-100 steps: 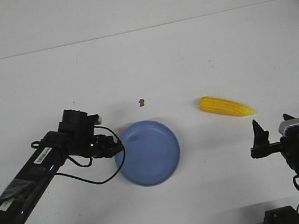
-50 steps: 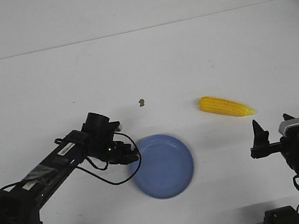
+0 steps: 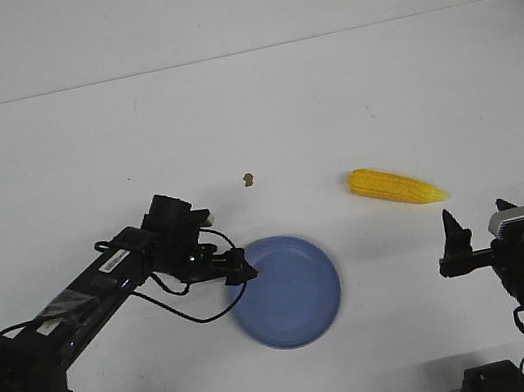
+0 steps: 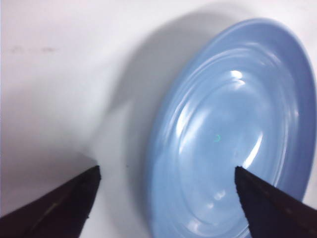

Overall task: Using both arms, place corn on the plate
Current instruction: 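Drag the blue plate with the left gripper toward the table center, then release the plate and pull the left gripper back, then lower the right gripper over the yellow corn and grasp it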

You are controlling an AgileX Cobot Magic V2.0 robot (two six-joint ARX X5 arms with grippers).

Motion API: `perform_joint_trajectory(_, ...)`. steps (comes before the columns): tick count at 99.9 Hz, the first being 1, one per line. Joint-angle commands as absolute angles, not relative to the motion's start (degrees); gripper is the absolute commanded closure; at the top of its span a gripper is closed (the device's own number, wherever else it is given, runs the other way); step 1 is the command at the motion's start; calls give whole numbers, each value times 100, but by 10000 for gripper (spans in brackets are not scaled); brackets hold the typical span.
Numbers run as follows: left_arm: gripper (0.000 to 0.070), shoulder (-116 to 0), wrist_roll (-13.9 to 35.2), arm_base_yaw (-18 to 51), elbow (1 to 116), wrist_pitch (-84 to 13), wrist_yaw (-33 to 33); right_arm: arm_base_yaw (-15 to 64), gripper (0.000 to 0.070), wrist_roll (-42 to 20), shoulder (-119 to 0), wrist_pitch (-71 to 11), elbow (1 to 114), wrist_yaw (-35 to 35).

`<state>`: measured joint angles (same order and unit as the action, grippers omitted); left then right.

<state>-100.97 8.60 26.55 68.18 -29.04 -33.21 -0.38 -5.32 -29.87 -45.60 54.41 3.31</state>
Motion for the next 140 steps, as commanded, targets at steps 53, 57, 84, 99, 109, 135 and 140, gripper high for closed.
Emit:
perform_joint_trajectory(53,108,-10038,668,2043,6829,-2554,-3118,-34,143,-493,-3000,-4508,5548,342)
perform_joint_trajectory(57,108,-9933,655,1951,6829,-2552,-3081,-34,143,-491,-3000,-4508,5548,344)
perform_joint_trajectory(84,108,-8753,410,1245,6829,-2727,-1505,-32,141,-307,-3122,-4517,5548,370)
perform_joint_trajectory(99,108,-8027,301,948,6814,-2952,-902,-34,133,115,-3435,-4512,5553,471)
perform_joint_trajectory(109,108,-7693,301,836,6768,-2965,-858,-34,133,574,-3824,-4510,5586,471)
perform_joint_trajectory(135,108,-7673,303,829,6766,-3006,-886,220,131,2298,-5524,-4742,6099,1048)
perform_joint_trajectory(140,108,-7677,303,834,6766,-3006,-904,316,131,2536,-5892,-4836,6278,985)
